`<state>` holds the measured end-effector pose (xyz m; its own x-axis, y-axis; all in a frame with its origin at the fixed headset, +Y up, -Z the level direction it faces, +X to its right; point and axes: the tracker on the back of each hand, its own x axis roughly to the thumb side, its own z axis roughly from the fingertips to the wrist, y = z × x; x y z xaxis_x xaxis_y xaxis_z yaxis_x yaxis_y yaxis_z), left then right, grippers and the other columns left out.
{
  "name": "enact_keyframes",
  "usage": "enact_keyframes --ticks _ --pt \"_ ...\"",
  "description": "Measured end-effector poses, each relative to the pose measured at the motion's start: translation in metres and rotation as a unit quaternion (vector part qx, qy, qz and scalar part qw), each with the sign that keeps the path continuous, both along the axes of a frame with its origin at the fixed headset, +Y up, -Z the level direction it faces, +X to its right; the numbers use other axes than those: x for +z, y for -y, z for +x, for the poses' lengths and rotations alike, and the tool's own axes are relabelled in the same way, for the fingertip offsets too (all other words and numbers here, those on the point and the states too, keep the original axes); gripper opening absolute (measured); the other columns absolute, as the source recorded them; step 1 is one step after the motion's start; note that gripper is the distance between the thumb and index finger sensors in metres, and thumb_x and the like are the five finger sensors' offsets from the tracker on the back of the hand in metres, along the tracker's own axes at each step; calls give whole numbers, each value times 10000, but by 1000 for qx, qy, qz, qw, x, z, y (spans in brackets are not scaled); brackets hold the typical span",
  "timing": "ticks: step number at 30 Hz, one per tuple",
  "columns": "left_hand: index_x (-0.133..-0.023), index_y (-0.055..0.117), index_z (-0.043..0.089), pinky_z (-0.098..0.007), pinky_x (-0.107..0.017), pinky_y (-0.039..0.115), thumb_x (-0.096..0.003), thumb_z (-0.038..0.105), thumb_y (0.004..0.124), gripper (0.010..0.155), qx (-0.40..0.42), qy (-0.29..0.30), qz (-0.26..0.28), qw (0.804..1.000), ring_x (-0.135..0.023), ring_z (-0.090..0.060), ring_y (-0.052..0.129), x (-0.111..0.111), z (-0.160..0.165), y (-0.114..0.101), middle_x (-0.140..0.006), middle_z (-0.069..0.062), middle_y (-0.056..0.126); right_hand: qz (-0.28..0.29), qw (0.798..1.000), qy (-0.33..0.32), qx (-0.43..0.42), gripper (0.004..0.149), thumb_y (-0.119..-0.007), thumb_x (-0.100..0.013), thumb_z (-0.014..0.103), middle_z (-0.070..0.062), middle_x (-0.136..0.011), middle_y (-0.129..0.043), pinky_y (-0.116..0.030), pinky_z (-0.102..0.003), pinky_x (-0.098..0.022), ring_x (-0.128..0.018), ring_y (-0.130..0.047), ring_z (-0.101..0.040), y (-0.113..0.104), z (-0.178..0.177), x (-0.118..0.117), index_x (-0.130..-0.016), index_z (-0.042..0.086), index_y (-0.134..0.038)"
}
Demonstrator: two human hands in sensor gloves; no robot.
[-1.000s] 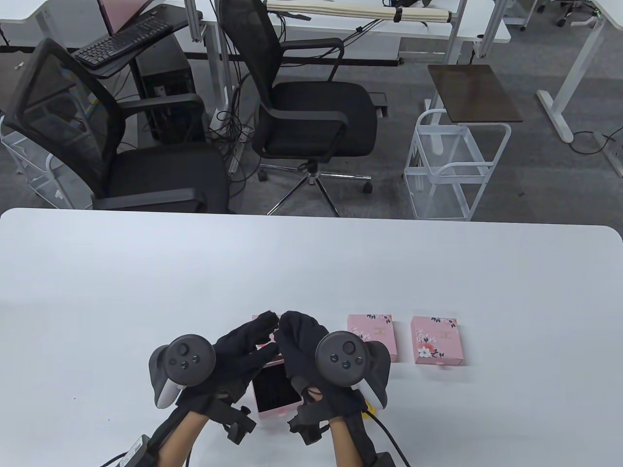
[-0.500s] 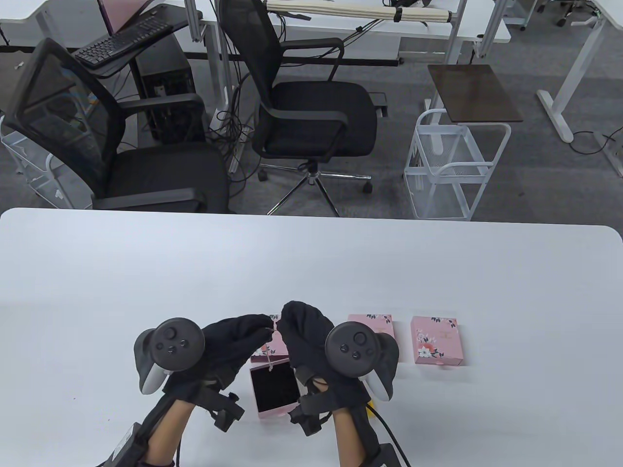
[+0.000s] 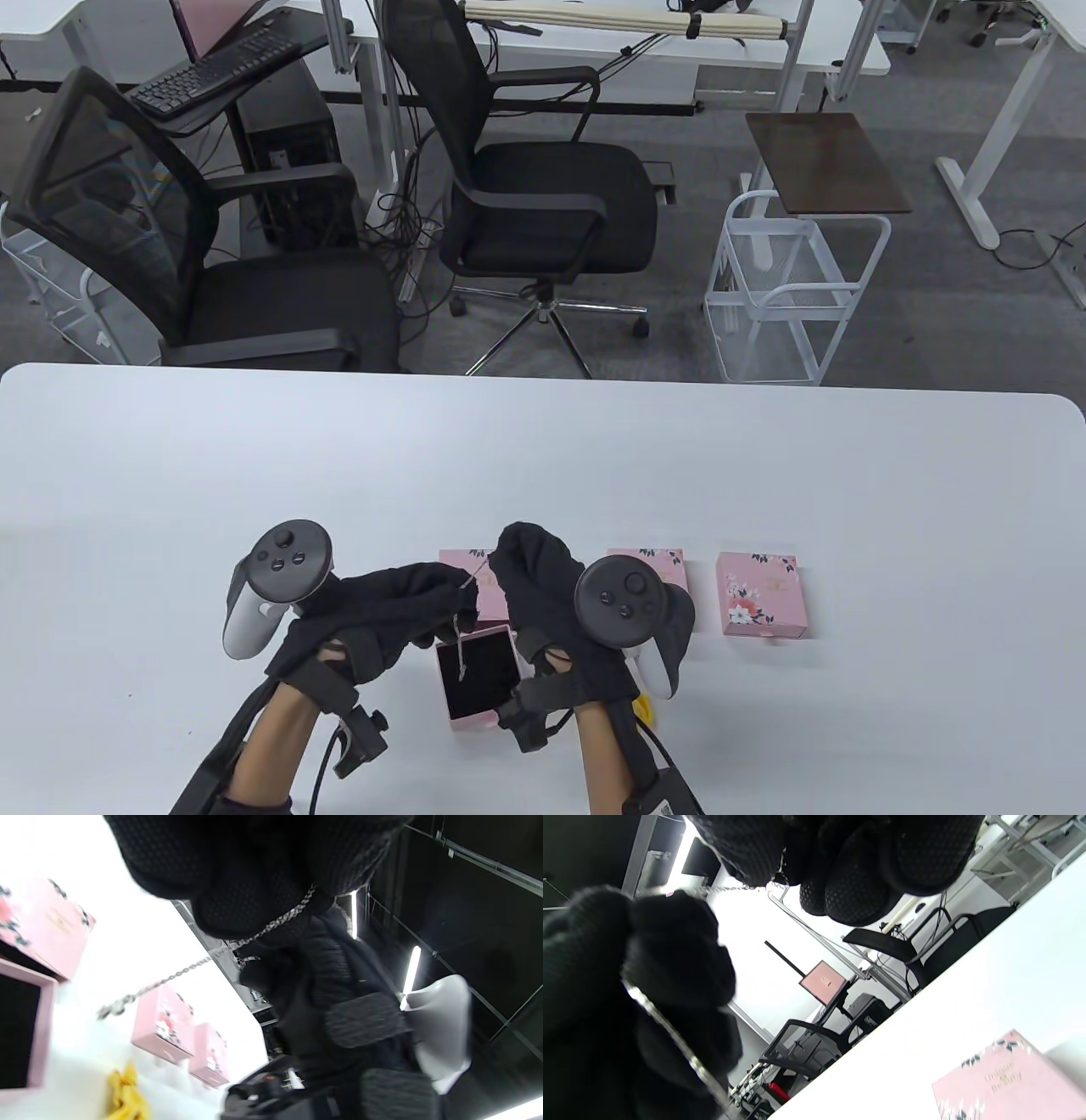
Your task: Dust necklace
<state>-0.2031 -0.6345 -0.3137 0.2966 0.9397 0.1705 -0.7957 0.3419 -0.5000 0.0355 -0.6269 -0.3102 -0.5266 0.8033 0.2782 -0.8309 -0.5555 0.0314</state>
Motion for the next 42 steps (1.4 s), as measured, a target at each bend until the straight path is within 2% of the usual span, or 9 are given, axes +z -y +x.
enact_keyframes --ticks 6,16,20,26,30,33,38,40,42 --pt "-959 837 191 -438 -501 844 -610 382 788 401 48 5 -15 999 -690 -227 976 -1 -1 1 -809 -54 1013 -13 1000 -8 12 421 -725 -657 257 -276 -960 -755 -767 -498 -530 -712 -864 -433 6 -4 -3 -1003 35 -638" --pt "-957 834 216 -424 -494 849 -606 389 793 394 112 -41 -25 993 -682 -215 980 -1 -10 2 -807 -38 1017 -18 999 -12 31 439 -719 -665 258 -305 -995 -718 -751 -516 -547 -747 -838 -468 6 -10 -2 -1028 26 -632" --pt "-947 847 275 -424 -509 844 -597 411 808 378 125 -77 -10 989 -698 -209 974 2 -14 -2 -824 -14 1010 39 999 14 23 435 -721 -664 272 -297 -987 -732 -755 -509 -544 -741 -844 -462 -11 -6 10 -1031 49 -654" --pt "-918 874 312 -464 -587 783 -582 441 830 362 129 -140 26 981 -803 -259 888 6 -20 -7 -911 -26 945 82 996 -19 -13 410 -730 -660 285 -271 -953 -777 -764 -502 -537 -718 -863 -446 -25 -15 24 -1006 66 -705" --pt "-913 878 317 -503 -637 719 -578 445 836 361 126 -162 48 977 -889 -316 788 11 -17 -10 -1000 -63 847 79 995 -43 39 489 -746 -657 314 -308 -1019 -705 -726 -544 -581 -788 -805 -494 -25 -30 28 -1054 39 -667" --pt "-916 874 326 -531 -667 669 -579 448 834 360 101 -168 64 979 -940 -367 699 14 -12 -12 -1063 -103 762 98 992 -17 75 540 -766 -648 335 -326 -1035 -678 -713 -560 -591 -806 -786 -511 -22 -40 31 -1068 19 -644" --pt "-919 869 326 -543 -677 647 -579 444 834 362 92 -171 72 978 -957 -393 655 17 -7 -12 -1086 -122 724 134 987 32 81 448 -774 -640 322 -277 -945 -791 -758 -526 -547 -723 -863 -457 -19 -46 35 -991 48 -730" --pt "-926 866 313 -542 -675 649 -583 437 830 367 98 -167 70 978 -955 -393 658 17 -6 -12 -1087 -123 725 139 987 34 75 365 -772 -639 290 -243 -899 -838 -776 -512 -527 -683 -893 -429 -18 -47 34 -942 86 -775" --pt "-944 846 292 -534 -673 655 -591 423 815 378 104 -168 68 978 -952 -388 663 17 -6 -13 -1090 -119 720 132 988 27 75 349 -768 -638 278 -230 -880 -858 -786 -503 -517 -662 -911 -410 -17 -48 34 -938 100 -785"
